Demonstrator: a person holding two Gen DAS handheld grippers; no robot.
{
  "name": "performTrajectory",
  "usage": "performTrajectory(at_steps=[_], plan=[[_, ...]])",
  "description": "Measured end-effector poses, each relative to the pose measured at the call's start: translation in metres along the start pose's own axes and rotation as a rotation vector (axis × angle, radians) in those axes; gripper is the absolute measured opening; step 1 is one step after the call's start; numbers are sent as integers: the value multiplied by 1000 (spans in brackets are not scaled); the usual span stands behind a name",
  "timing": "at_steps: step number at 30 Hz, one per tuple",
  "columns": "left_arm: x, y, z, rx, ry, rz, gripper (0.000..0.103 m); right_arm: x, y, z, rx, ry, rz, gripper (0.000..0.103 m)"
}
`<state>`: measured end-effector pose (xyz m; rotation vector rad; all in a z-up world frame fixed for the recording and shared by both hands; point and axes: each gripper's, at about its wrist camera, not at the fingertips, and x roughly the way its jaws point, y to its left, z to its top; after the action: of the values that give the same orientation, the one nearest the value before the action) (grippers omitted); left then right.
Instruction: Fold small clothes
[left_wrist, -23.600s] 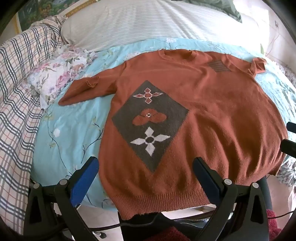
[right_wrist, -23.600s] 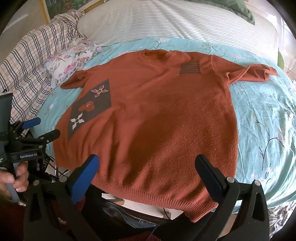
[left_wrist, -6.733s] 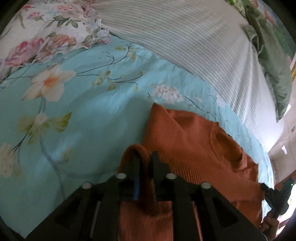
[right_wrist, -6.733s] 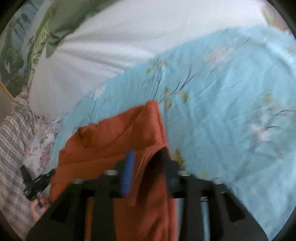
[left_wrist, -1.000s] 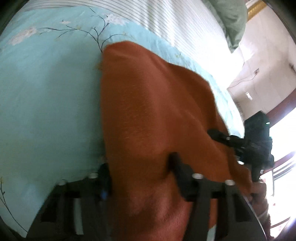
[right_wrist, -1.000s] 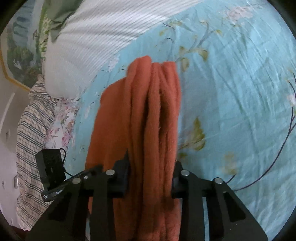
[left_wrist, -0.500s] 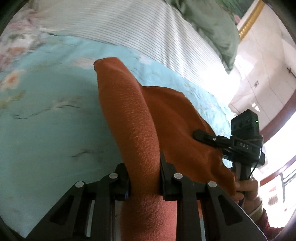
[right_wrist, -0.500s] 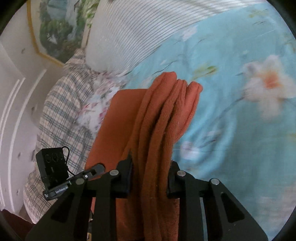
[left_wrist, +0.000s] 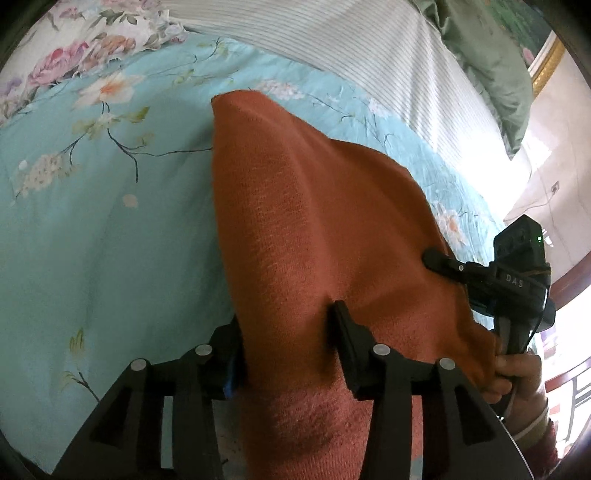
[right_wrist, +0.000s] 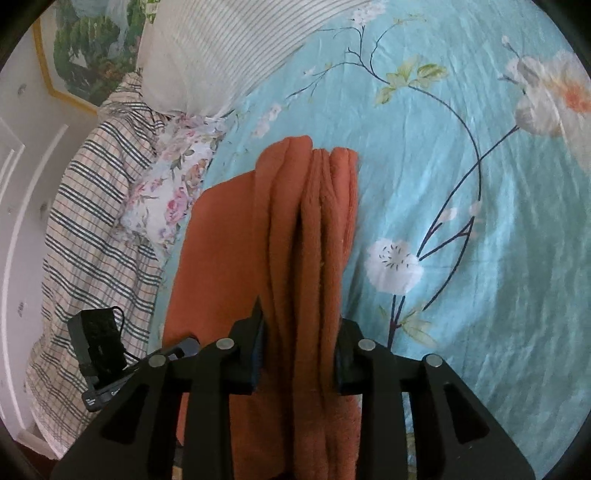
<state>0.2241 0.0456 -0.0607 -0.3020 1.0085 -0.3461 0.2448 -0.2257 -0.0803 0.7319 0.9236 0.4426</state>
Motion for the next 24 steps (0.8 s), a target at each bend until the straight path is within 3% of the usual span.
performTrajectory(at_steps=[2, 4, 7, 9, 12, 17, 18, 20, 24], plan=[[-1, 0, 0, 2, 1, 2, 45, -11, 9, 2, -35, -38, -59, 36], [-4, 2, -1, -6, 5, 11, 52, -28, 21, 4, -84, -107, -113, 37], [-17, 4, -2, -18, -26, 35, 53, -43, 39, 10, -154, -162, -113, 38], [-33, 6, -5, -18, -67, 41, 53, -39, 47, 15, -179, -130, -88, 38], [-48, 5, -7, -6, -103, 41, 53, -24, 51, 22, -196, -94, -130, 38], [-43, 7, -8, 6, -76, 47, 53, -1, 33, 27, -137, -33, -138, 37], [-40, 9, -8, -3, -68, 44, 53, 2, 33, 28, -135, -26, -135, 36], [-34, 12, -8, -21, -48, 26, 53, 2, 35, 30, -134, -27, -123, 12], [-36, 4, -6, -7, -45, 35, 48, -38, 57, 24, -168, -166, -26, 11]])
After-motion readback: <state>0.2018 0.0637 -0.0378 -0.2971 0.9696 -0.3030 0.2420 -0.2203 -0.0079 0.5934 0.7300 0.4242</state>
